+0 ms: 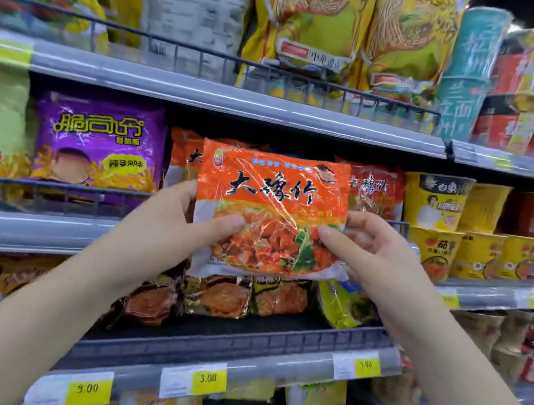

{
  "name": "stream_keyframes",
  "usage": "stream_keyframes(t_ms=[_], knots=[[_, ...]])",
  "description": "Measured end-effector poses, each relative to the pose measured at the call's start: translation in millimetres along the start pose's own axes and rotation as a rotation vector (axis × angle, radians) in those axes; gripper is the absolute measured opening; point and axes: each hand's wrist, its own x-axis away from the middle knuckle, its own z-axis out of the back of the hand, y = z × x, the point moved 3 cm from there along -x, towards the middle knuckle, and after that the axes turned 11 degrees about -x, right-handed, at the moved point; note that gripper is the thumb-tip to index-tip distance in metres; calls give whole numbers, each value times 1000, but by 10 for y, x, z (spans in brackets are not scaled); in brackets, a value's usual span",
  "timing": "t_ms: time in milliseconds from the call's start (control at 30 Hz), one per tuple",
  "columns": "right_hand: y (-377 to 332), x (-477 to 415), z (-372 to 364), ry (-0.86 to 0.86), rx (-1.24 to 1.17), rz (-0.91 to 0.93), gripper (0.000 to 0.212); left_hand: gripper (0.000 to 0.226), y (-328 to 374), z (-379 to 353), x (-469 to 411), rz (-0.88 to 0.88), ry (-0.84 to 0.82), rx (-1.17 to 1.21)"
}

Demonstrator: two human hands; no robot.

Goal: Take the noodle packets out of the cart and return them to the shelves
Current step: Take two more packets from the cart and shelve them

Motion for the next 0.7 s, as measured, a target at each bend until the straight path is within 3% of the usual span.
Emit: stream_keyframes(t_ms=[67,233,367,433,567,700], knots=[[15,-261,-66,-31,36,14,49,34,-78,67,-167,16,19,-42],[62,-739,-190,-117,84,17,21,39,-171,224,-490,56,97,-165],[93,-1023,-298,-134,86,25,22,53,-156,337,-673,50,185,-189],[65,-1157,-333,-149,80,31,22,45,-153,368,-765,46,194,-180],[19,-1435,-411,-224,95,70,63,25,-63,434,-828,47,239,-221],[24,-1658,-501,-269,155,148,63,29,-39,529,-860,43,350,-314]])
